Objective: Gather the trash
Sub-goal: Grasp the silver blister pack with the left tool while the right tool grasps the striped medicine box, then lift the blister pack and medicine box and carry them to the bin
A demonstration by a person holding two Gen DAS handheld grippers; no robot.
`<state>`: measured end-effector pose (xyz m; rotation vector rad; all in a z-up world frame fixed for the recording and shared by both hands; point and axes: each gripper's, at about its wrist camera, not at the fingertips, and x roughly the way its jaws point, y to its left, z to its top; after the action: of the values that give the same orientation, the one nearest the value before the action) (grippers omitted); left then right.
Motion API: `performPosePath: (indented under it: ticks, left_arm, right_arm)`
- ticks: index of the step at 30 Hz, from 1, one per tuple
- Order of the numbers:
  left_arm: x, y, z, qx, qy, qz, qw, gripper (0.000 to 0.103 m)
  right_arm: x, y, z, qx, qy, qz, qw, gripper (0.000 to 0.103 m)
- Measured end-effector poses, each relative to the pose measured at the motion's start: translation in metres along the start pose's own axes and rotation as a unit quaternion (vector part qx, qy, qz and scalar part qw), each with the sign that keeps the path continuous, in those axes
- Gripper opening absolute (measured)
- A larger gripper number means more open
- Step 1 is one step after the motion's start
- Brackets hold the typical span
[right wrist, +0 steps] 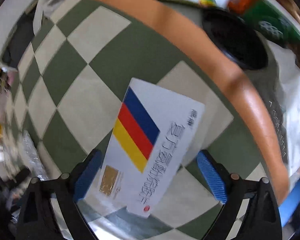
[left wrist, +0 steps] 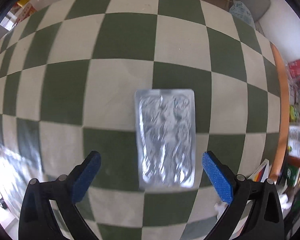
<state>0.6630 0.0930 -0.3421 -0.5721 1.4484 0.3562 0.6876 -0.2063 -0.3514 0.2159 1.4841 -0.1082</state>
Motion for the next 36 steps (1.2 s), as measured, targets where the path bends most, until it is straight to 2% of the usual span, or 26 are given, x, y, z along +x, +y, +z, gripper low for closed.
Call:
performPosePath:
  ticks: [2, 4, 5, 6, 7, 9, 13, 17, 19, 23, 26, 28, 32, 34, 36]
  left_arm:
    - [0.004, -0.004, 0.002, 0.004, 0.001, 0.002, 1.0, 0.103]
    - [0.007, -0.009, 0.002, 0.014, 0.001, 0.009, 0.9999, 0.103]
    - [0.008, -0.012, 0.002, 0.02, 0.0, 0.012, 0.9997, 0.097]
    - [0.009, -0.014, 0.0, 0.027, -0.002, 0.02, 0.9994, 0.096]
    - [0.008, -0.017, -0.002, 0.037, -0.008, 0.031, 0.9988, 0.095]
    - [0.006, -0.024, -0.006, 0.063, -0.021, 0.053, 0.9964, 0.083]
    - [-0.002, -0.028, -0.019, 0.098, -0.032, 0.057, 0.993, 0.063]
    - [-0.004, -0.017, -0.037, 0.101, -0.024, 0.057, 0.9929, 0.063]
    - [-0.005, -0.004, -0.058, 0.104, -0.019, 0.061, 0.9925, 0.063]
    - [-0.007, 0.03, -0.114, 0.101, 0.0, 0.067, 0.9926, 0.063]
    - [-0.006, 0.051, -0.162, 0.093, 0.02, 0.069, 0.9931, 0.063]
    - [-0.005, 0.059, -0.188, 0.095, 0.034, 0.065, 0.9928, 0.063]
    - [-0.005, 0.067, -0.216, 0.086, 0.034, 0.059, 0.9939, 0.063]
    - [-0.003, 0.064, -0.219, 0.084, 0.032, 0.059, 0.9942, 0.063]
    - [-0.004, 0.071, -0.225, 0.084, 0.029, 0.059, 0.9943, 0.063]
  right_arm:
    - [-0.003, 0.015, 0.0, -0.048, -0.022, -0.011, 0.999, 0.085]
    - [-0.003, 0.035, -0.003, -0.134, -0.038, -0.018, 0.99, 0.085]
    - [-0.004, 0.04, -0.004, -0.157, -0.044, -0.025, 0.986, 0.085]
    - [-0.005, 0.047, -0.006, -0.199, -0.049, -0.037, 0.978, 0.085]
    - [-0.005, 0.05, -0.005, -0.214, -0.044, -0.043, 0.975, 0.085]
    - [-0.005, 0.05, -0.002, -0.21, -0.028, -0.045, 0.976, 0.085]
    - [0.002, 0.044, 0.004, -0.171, -0.001, -0.028, 0.985, 0.086]
    - [0.004, 0.047, 0.0, -0.169, -0.022, -0.036, 0.985, 0.085]
    - [0.003, 0.052, -0.008, -0.186, -0.025, -0.031, 0.982, 0.084]
    - [0.0, 0.061, -0.044, -0.256, -0.01, -0.02, 0.966, 0.084]
    - [0.003, 0.061, -0.076, -0.304, 0.006, -0.029, 0.952, 0.084]
    - [0.004, 0.058, -0.107, -0.343, 0.013, -0.042, 0.938, 0.084]
    - [0.005, 0.057, -0.148, -0.382, 0.032, -0.047, 0.922, 0.084]
    - [0.005, 0.057, -0.158, -0.384, 0.036, -0.052, 0.921, 0.084]
    - [0.005, 0.054, -0.16, -0.362, 0.041, -0.055, 0.93, 0.085]
